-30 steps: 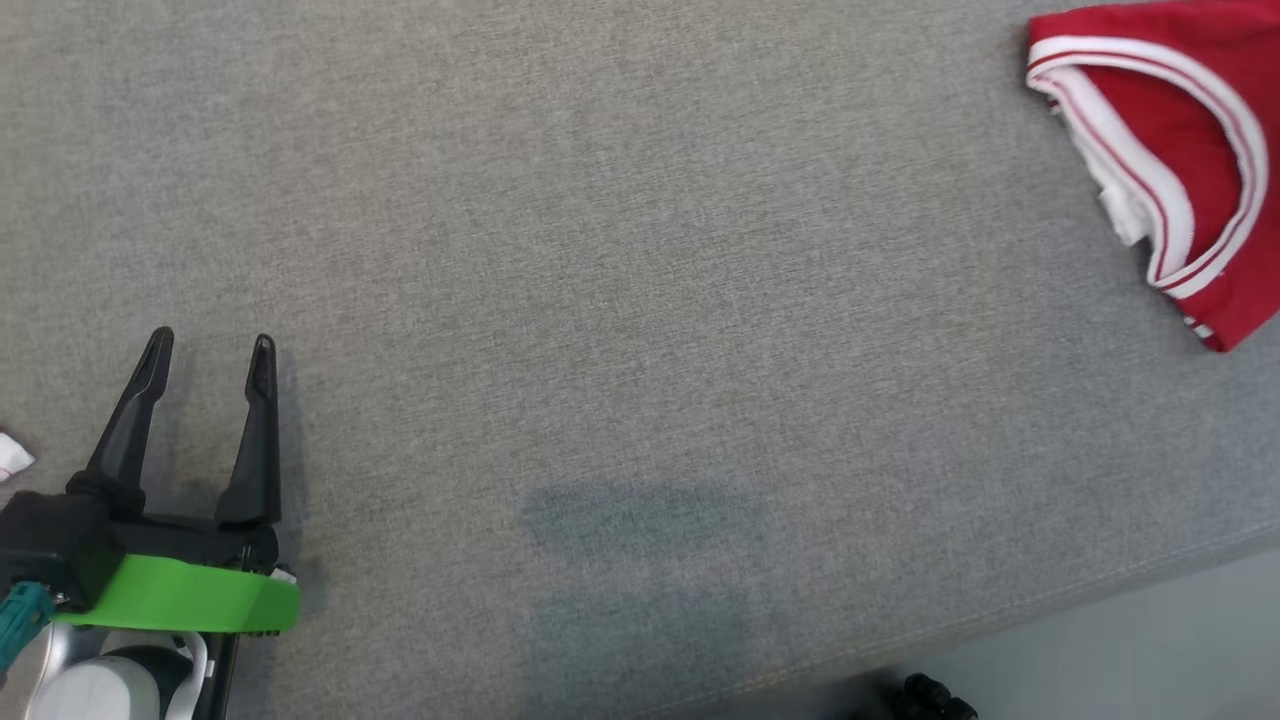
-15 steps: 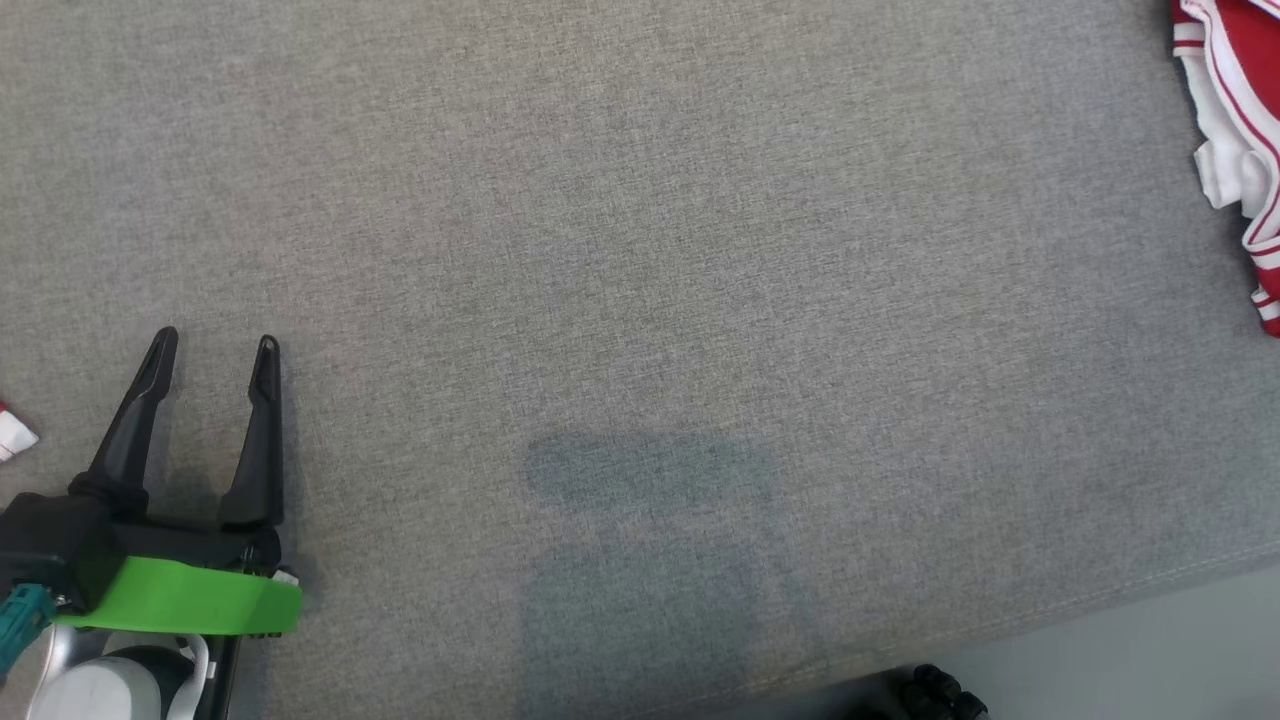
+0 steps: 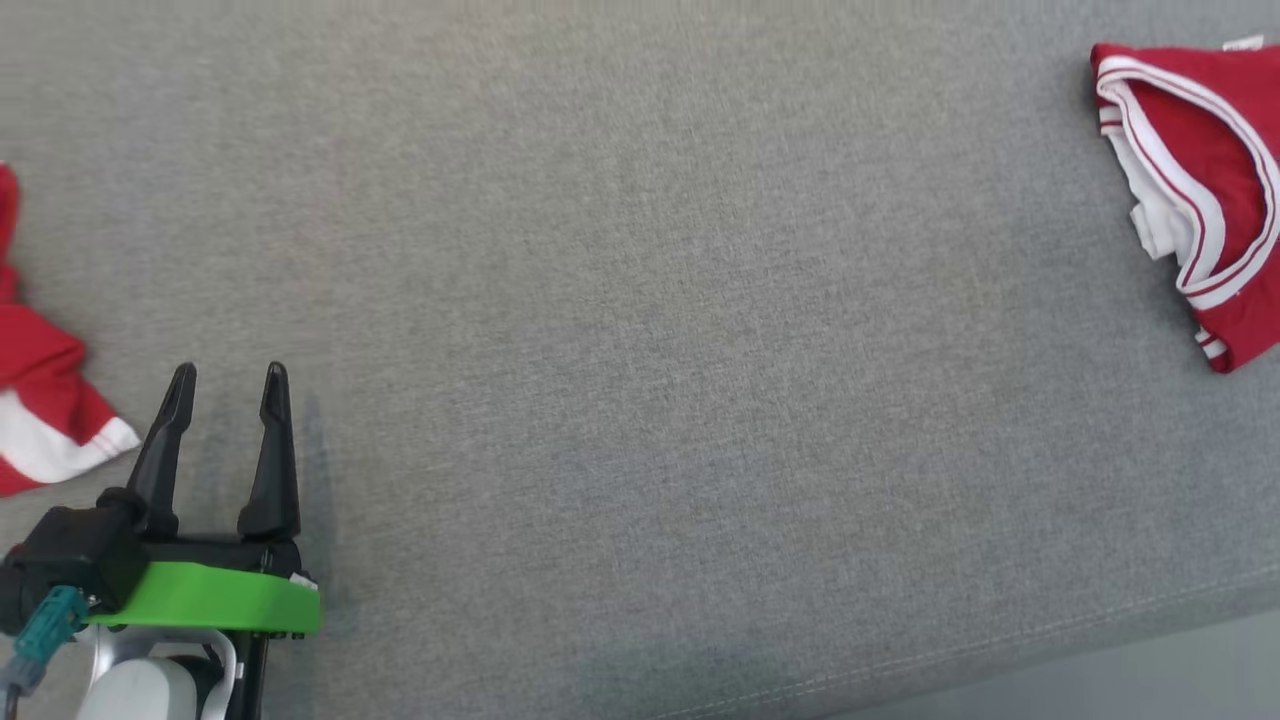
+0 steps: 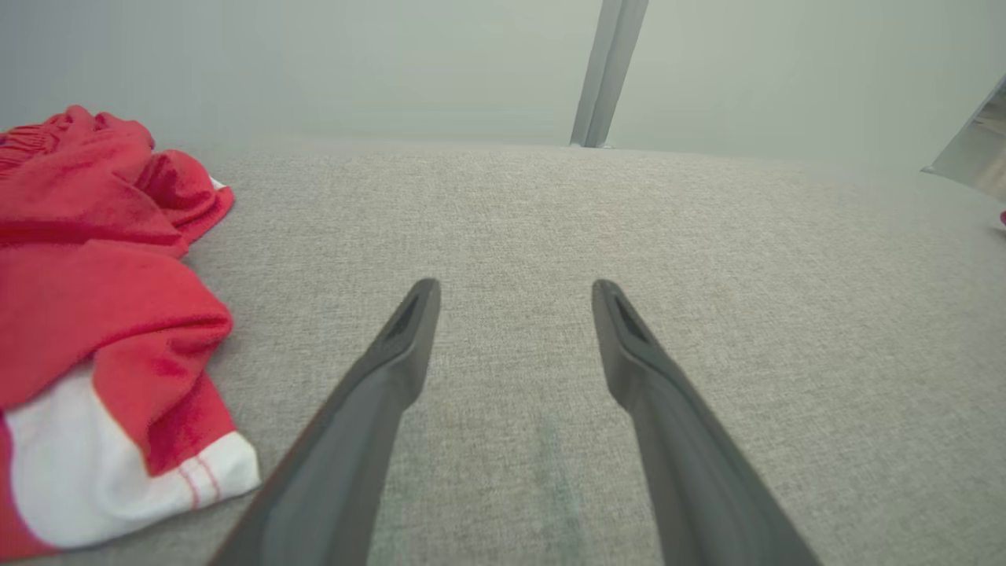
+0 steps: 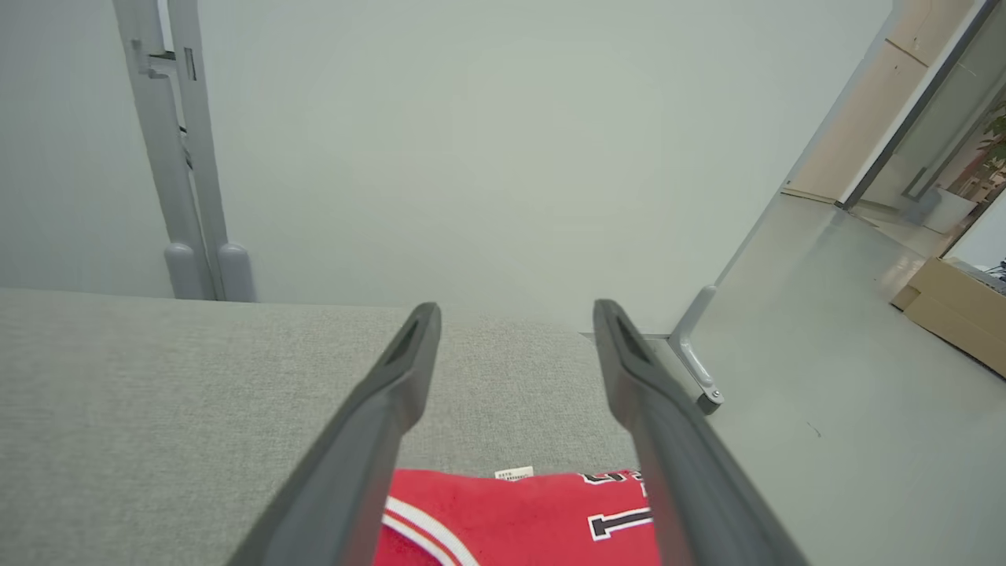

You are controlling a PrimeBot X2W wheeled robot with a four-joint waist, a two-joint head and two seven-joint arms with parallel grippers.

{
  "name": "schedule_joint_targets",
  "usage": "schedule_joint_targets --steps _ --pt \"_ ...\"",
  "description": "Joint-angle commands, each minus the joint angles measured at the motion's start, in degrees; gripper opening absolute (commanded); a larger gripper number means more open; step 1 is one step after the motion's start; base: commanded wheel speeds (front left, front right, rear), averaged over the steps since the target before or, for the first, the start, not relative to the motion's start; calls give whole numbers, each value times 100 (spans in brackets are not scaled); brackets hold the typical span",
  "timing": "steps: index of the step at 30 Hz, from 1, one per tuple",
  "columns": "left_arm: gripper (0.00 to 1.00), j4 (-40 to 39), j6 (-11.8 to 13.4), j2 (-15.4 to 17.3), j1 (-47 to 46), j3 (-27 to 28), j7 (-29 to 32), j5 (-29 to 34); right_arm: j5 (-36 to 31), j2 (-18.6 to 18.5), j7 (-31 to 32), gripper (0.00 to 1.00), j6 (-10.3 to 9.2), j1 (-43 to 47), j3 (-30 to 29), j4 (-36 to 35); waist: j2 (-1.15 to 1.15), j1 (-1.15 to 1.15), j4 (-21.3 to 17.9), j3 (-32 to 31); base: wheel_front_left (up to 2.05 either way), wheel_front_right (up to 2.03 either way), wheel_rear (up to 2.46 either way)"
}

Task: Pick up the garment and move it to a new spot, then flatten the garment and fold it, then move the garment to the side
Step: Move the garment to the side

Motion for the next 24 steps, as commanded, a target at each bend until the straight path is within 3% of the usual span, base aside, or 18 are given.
schedule_joint_targets --steps 1,6,10,13,18,24 --pt "100 89 53 -41 97 30 -54 -39 115 68 -92 100 -8 304 58 -192 0 0 496 -747 0 0 0" --pt "100 519 78 -113 243 164 -239 -91 237 271 -347 100 -8 1357 -19 -1077 0 0 867 -1331 0 0 0" --pt "100 853 0 -194 297 226 -321 -87 290 743 -474 100 -8 2192 -306 -1481 0 0 1085 -1684 0 0 0" --pt "100 1035 -71 -239 351 232 -355 -66 244 1193 -540 100 -6 2772 -432 -1634 0 0 1185 -1890 0 0 0" --pt "100 1184 -161 -338 412 270 -359 24 -53 1607 -607 100 -6 3493 -531 -1583 0 0 1257 -2173 0 0 0" --pt "100 1204 -251 -536 749 488 -361 183 -363 2274 -635 100 -7 4231 -790 -1726 0 0 1132 -2458 0 0 0"
